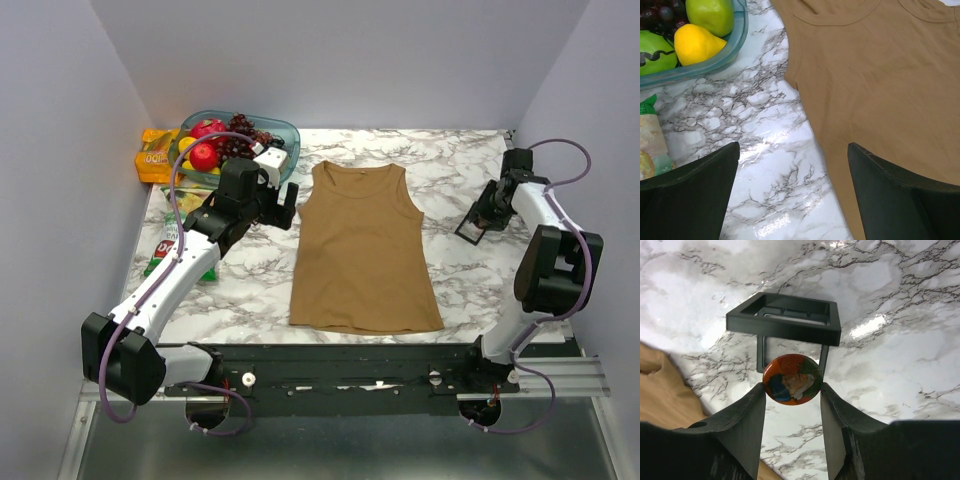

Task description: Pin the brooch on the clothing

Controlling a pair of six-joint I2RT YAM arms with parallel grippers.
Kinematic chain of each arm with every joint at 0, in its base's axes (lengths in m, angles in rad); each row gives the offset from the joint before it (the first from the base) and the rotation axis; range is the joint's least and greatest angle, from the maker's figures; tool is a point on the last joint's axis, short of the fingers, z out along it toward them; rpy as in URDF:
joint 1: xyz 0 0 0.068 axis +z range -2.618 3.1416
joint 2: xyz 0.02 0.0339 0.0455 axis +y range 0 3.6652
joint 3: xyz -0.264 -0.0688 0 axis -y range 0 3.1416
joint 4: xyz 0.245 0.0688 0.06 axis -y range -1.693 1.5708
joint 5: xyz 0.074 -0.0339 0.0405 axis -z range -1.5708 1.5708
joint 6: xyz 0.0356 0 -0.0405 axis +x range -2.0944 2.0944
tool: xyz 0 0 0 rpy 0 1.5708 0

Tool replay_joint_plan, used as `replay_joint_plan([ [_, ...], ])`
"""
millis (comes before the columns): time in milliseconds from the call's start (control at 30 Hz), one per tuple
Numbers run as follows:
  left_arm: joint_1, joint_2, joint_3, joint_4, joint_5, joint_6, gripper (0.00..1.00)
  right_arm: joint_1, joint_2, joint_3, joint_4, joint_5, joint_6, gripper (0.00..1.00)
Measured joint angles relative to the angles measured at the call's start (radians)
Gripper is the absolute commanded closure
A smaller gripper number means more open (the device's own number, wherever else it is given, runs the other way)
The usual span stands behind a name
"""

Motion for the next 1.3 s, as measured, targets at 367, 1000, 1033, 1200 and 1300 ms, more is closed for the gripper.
replay_joint_plan([
  [367,-0.01,-0.052,-0.038,0.078,0.23,0.004,0.03,0.232,-0.189,-0.142,0.018,-0.188,-0.021,0.55],
  [1000,-0.134,-0.039,-0.12,0.234,0.882,0.08,0.03,0.505,-0.39,-0.169,-0.035,-0.766,-0.01,0.56],
  [1033,-0.138,-0.039,-0.13,0.248,0.894,0.081,0.03,0.517,-0.4,-0.171,-0.04,-0.796,-0.006,0.56],
  [1200,-0.138,-0.047,-0.196,0.324,0.933,0.077,0.01,0.551,-0.435,-0.178,-0.064,-0.906,0.013,0.56],
  [1300,-0.138,-0.052,-0.22,0.379,0.946,0.053,0.01,0.563,-0.443,-0.178,-0.092,-0.96,0.017,0.56],
])
